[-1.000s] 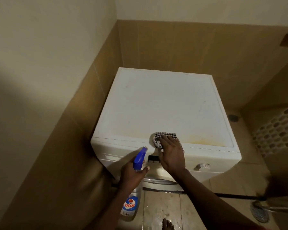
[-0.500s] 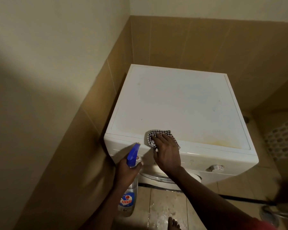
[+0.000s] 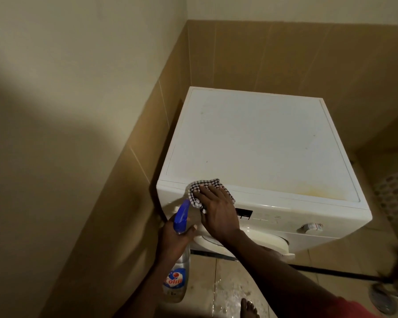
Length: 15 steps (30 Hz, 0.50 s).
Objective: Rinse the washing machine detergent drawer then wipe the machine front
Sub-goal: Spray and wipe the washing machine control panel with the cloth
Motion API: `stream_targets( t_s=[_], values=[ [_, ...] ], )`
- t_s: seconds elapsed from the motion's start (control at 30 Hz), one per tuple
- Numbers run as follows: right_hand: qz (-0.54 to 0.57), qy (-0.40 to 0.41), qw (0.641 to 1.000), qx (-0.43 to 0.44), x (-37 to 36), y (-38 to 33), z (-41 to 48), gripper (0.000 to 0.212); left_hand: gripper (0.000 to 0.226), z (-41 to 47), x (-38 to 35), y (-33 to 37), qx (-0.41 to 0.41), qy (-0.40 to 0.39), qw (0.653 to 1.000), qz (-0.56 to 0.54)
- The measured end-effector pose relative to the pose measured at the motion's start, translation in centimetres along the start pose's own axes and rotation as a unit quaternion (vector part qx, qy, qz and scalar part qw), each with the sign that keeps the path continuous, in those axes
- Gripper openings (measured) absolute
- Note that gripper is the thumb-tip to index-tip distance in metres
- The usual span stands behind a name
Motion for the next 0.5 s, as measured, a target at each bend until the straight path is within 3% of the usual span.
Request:
stream_targets(
  t_s=[0.1,0.2,0.37,0.5],
  values=[
    [-0.008,0.004,1.000,0.008,0.2,1.0,-0.2,0.055,0.041,-0.2,0.4,-0.4,0.014,-0.008,1.000,0.003],
    [-0.007,0.013,0.999,-0.032,1.0,2.7,1.2,0.052,0.049,-0.6,0.5,-0.1,0.005,-0.024,0.999,-0.025],
    [-0.035,0.036,0.997,-0.059,2.8,4.8,-3.7,0.053,0.058,-1.4,-0.1,0.6,-0.030,-0.074,0.996,-0.028],
    [-0.009,0.059,0.990,-0.128,5.4,6.9,-2.3,0.044,0.034,-2.0,-2.0,1.2,-0.046,-0.114,0.992,0.000]
  ],
)
Point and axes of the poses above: each hand's wrist, its own z-axis towards the middle knuckle, its own x-axis out of the back of the hand, y = z × x, the point moved 1 cm from there along z, towards the middle knuckle, and after that the axes turned 6 degrees about y, right-handed, at the moved point
